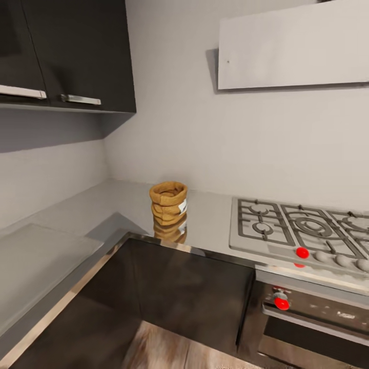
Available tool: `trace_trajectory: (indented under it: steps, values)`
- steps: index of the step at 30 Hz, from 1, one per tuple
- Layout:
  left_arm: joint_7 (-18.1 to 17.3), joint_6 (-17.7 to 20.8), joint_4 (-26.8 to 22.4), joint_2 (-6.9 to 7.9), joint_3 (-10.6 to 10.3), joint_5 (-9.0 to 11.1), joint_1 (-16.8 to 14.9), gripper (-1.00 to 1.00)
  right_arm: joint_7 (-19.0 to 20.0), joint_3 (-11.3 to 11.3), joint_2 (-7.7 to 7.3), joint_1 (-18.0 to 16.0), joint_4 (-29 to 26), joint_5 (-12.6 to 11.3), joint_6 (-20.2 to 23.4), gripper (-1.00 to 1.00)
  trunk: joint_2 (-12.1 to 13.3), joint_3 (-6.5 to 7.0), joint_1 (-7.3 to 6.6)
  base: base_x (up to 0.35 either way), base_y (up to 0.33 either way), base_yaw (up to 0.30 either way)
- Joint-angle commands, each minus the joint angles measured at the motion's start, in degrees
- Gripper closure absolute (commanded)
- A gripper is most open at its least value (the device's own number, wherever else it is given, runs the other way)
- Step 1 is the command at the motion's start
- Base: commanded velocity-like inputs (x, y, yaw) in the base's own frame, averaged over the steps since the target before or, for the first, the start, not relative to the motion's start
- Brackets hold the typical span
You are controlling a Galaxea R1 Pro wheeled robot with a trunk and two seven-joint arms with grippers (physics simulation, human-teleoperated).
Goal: In the kitchen, take the popcorn bag from the countertop, put it into the microwave, and heat it until the popcorn is cooked so the cooked popcorn ends up inside the bag.
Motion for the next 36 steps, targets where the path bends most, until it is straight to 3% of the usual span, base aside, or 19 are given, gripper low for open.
trace_trajectory:
  steps: [1, 9, 26, 36]
  values:
    - [-0.1, -0.2, 0.0, -0.01, 0.2, 0.3, 0.0, -1.00, 0.1, -0.5, -0.04, -0.1, 0.2, 0.4, -0.3, -1.00, 0.0, -0.06, 0.00, 0.000, 0.000, -0.239]
    - [0.0, -0.2, 0.0, -0.01, 0.3, 0.3, 0.0, -1.00, 0.1, -0.5, -0.05, -0.1, 0.2, 0.4, -0.3, -1.00, 0.0, -0.06, 0.00, 0.000, 0.000, -0.183]
    - [-0.1, -0.2, 0.0, -0.01, 0.3, 0.3, 0.0, -1.00, 0.1, -0.4, -0.12, -0.1, 0.2, 0.6, 0.0, -1.00, 0.0, -0.06, 0.00, 0.000, 0.001, -0.004]
    - [-0.1, -0.2, 0.0, -0.01, 0.3, 0.3, 0.0, -1.00, 0.1, -0.4, -0.07, -0.1, 0.2, 0.6, 0.0, -1.00, 0.0, -0.06, 0.00, 0.000, 0.149, 0.000]
